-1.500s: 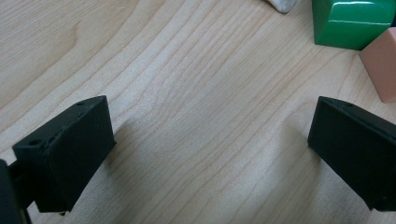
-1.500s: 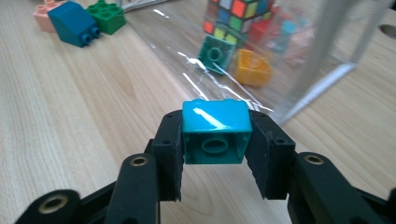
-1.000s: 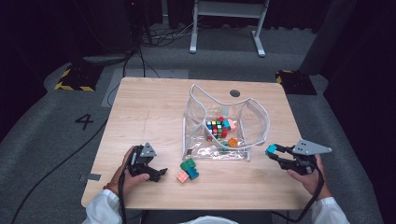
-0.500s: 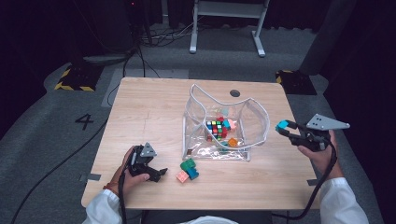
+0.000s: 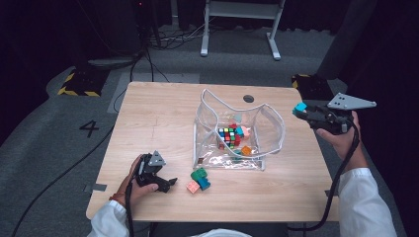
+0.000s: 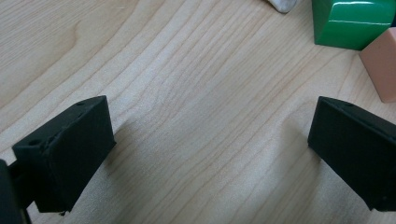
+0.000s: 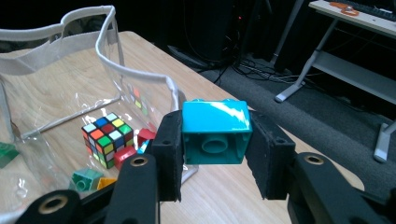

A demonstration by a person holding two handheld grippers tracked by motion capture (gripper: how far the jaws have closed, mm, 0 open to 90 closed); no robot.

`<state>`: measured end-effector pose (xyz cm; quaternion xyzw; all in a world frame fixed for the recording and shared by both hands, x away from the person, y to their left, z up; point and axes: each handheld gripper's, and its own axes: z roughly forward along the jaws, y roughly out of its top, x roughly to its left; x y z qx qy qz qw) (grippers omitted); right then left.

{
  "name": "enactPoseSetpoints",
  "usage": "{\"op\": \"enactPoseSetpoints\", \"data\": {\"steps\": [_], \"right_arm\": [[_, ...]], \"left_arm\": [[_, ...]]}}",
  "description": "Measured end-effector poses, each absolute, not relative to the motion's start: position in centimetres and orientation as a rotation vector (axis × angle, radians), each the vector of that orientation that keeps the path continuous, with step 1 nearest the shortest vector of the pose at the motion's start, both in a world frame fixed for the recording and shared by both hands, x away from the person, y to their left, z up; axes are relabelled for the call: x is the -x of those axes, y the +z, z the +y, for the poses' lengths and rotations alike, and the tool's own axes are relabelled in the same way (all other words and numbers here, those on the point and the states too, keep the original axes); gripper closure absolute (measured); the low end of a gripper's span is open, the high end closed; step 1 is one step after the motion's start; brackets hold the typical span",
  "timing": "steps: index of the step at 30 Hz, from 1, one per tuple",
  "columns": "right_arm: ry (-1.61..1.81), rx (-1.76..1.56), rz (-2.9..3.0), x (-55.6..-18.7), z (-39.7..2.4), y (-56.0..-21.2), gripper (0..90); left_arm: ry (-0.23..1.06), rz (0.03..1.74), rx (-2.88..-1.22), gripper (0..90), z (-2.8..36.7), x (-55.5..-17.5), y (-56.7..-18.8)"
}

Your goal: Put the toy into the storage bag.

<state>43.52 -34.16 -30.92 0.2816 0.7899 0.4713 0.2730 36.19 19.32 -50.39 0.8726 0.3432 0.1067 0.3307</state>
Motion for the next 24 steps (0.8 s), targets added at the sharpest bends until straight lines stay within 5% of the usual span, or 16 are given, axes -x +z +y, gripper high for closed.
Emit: {"op": "enactPoseSetpoints", "data": {"steps": [24], "right_arm": [[1.206,-0.457,2.389,-45.5,-23.9,-31.4,59.2]], "left_arm": [[0.279,0.897,-2.282,0.4,19.3,-36.2,-50.4]]}}
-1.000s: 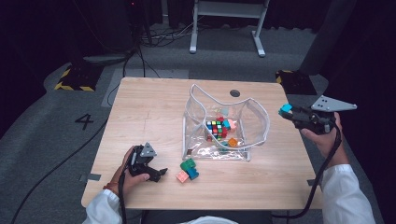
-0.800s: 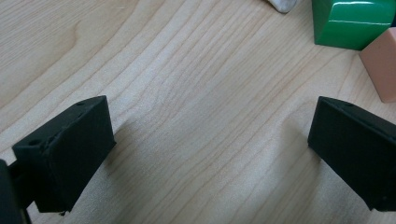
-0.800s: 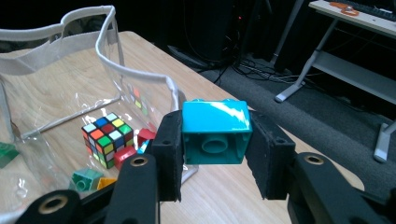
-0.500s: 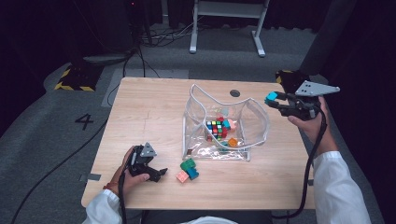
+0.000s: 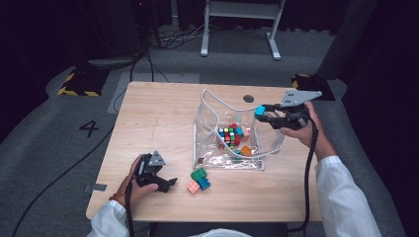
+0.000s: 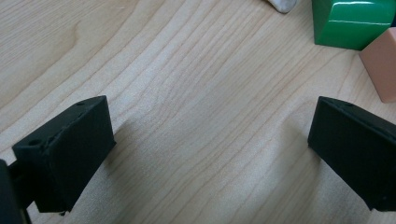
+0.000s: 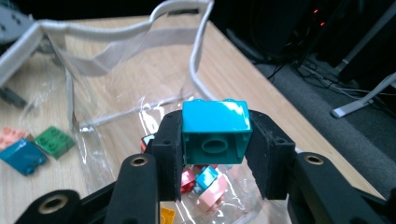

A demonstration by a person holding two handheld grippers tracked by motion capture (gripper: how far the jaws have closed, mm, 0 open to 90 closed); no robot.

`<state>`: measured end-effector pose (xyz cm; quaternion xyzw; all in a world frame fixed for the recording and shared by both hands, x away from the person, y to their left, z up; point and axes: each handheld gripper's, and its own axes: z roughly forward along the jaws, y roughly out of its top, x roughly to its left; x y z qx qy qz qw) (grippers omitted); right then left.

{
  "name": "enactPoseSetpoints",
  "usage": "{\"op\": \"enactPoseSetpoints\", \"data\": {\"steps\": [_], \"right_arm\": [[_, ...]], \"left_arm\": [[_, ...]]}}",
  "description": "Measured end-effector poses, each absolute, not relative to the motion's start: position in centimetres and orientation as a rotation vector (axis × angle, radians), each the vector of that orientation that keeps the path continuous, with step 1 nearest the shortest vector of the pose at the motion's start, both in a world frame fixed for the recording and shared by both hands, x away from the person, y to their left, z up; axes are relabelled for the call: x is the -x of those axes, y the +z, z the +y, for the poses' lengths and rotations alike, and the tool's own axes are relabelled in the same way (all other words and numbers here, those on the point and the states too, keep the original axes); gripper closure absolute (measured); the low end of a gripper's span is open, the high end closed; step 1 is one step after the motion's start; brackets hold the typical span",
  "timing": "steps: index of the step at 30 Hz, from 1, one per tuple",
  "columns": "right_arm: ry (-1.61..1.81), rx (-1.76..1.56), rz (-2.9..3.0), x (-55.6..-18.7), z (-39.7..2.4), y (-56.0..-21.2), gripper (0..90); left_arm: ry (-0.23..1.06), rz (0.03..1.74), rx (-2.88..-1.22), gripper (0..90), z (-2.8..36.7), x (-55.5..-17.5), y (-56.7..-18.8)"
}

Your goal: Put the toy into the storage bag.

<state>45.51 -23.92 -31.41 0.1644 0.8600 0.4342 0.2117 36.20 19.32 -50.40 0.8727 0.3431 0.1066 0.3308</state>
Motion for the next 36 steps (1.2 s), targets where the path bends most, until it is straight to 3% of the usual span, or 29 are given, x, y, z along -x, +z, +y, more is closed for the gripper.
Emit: {"op": "enactPoseSetpoints", "data": {"steps": [18,36], "right_arm": [[0.602,-0.269,2.741,-48.0,-16.9,-35.6,59.1],[0.349,-0.370,2.790,-48.1,-20.9,-36.2,59.0]], "left_arm": [[0.275,0.897,-2.281,0.4,19.3,-36.2,-50.4],[0.278,0.897,-2.283,0.4,19.3,-36.2,-50.4]]}}
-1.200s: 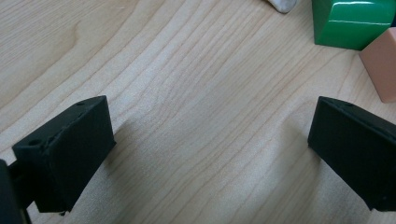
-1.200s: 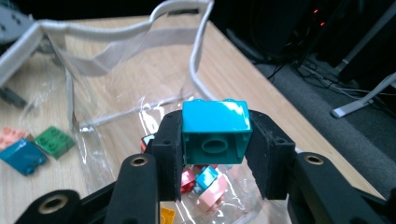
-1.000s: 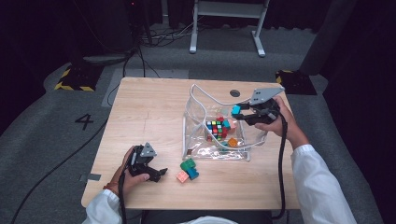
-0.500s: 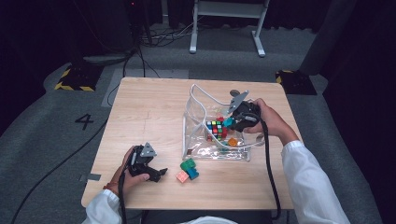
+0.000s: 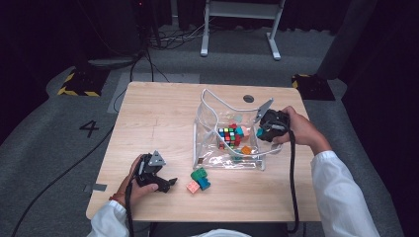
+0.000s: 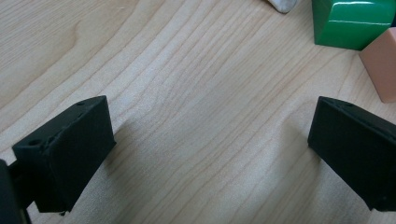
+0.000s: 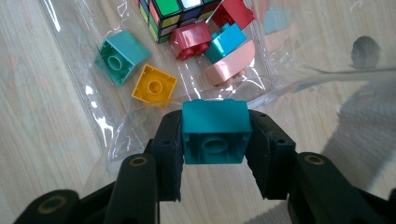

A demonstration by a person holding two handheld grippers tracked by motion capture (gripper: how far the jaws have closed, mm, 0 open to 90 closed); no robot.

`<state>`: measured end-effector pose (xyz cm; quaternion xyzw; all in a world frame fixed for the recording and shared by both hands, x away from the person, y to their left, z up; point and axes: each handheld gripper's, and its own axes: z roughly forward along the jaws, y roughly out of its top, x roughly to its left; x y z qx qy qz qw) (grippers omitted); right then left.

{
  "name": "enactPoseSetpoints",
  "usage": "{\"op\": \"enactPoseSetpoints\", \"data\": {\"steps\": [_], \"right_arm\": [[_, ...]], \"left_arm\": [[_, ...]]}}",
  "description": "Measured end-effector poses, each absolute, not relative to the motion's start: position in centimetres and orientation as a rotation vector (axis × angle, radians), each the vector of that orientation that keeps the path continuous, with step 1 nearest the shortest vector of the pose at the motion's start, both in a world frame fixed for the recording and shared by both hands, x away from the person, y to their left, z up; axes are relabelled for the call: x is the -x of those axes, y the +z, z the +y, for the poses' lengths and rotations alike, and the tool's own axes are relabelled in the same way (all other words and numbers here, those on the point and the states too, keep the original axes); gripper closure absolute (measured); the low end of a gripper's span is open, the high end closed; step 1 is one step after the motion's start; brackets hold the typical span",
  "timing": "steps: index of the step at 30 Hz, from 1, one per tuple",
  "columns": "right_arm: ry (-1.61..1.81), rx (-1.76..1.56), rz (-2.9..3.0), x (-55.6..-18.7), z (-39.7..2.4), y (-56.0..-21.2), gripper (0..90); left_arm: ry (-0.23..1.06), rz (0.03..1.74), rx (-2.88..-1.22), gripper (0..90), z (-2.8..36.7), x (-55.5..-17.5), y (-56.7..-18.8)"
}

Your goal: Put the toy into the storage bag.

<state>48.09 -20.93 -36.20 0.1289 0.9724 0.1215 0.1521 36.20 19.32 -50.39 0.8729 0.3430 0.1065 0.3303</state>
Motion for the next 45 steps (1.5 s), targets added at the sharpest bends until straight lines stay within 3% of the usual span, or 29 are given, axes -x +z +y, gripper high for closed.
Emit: {"op": "enactPoseSetpoints", "data": {"steps": [11,17,22,34,45], "right_arm": [[0.676,-0.390,2.684,-46.3,-22.5,-34.9,45.1],[0.877,-0.497,2.559,-44.8,-25.2,-33.4,31.4],[0.969,-0.551,2.452,-43.2,-27.6,-32.5,26.5],[1.119,-0.682,2.285,-39.7,-33.0,-32.0,25.7],[1.136,-0.727,2.266,-36.7,-35.6,-36.7,27.0]], "left_arm": [[0.276,0.897,-2.281,0.4,19.3,-36.2,-50.4],[0.272,0.897,-2.281,0.4,19.3,-36.2,-50.4],[0.273,0.897,-2.282,0.4,19.3,-36.2,-50.4],[0.278,0.897,-2.283,0.4,19.3,-36.2,-50.4],[0.273,0.897,-2.281,0.4,19.3,-36.2,-50.4]]}}
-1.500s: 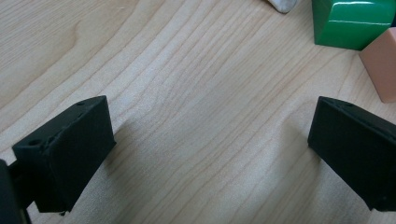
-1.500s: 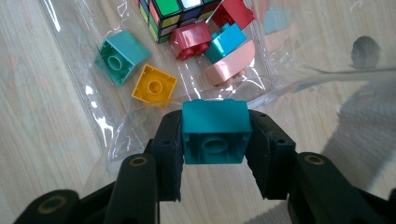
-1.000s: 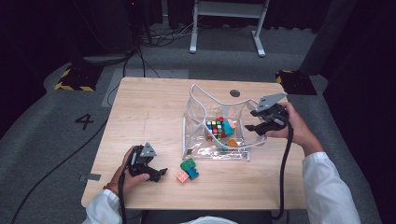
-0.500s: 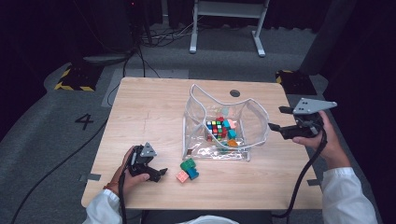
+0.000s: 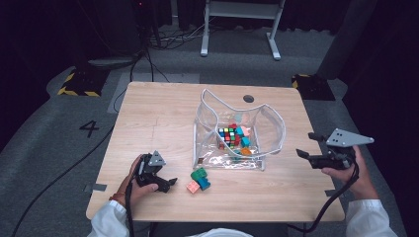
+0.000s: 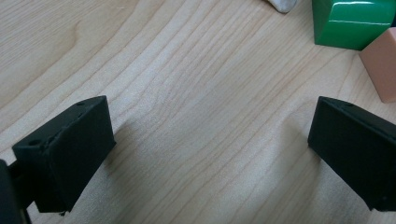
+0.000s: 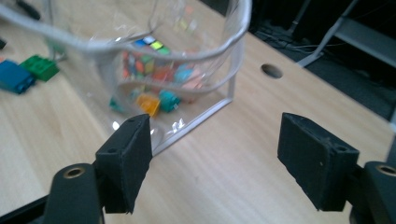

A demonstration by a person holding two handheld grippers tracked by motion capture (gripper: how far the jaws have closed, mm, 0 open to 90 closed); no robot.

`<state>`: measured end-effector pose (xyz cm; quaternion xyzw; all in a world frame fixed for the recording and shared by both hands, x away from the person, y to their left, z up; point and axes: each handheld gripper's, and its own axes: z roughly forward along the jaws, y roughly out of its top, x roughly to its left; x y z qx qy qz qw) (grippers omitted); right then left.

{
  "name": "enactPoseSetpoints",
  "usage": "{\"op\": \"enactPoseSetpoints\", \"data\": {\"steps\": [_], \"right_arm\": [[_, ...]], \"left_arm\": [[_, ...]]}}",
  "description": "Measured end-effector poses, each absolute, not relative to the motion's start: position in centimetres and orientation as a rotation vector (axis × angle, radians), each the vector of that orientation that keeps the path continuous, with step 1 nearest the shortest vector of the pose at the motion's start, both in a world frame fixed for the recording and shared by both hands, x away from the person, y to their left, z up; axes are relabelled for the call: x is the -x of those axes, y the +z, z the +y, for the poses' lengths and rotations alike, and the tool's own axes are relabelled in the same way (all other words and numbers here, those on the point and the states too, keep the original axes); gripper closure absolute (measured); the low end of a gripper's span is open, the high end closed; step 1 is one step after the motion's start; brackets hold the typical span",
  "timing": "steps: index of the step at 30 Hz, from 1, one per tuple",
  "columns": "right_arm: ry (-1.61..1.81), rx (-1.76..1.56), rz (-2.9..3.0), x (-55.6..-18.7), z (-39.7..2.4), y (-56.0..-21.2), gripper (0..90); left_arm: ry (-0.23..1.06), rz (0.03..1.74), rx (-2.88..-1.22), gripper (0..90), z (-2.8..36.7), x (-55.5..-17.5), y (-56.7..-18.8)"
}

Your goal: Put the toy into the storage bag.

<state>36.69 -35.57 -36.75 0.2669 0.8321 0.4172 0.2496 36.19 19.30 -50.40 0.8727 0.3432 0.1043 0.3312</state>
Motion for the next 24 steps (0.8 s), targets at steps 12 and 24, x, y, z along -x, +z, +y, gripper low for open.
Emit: {"op": "enactPoseSetpoints", "data": {"steps": [12,24], "right_arm": [[1.185,-0.715,2.370,-34.7,-34.6,-43.0,29.4],[1.249,-0.606,2.551,-33.2,-29.0,-47.7,32.6]], "left_arm": [[0.274,0.897,-2.281,0.4,19.3,-36.2,-50.4],[0.279,0.893,-2.284,0.5,19.3,-36.2,-50.4]]}}
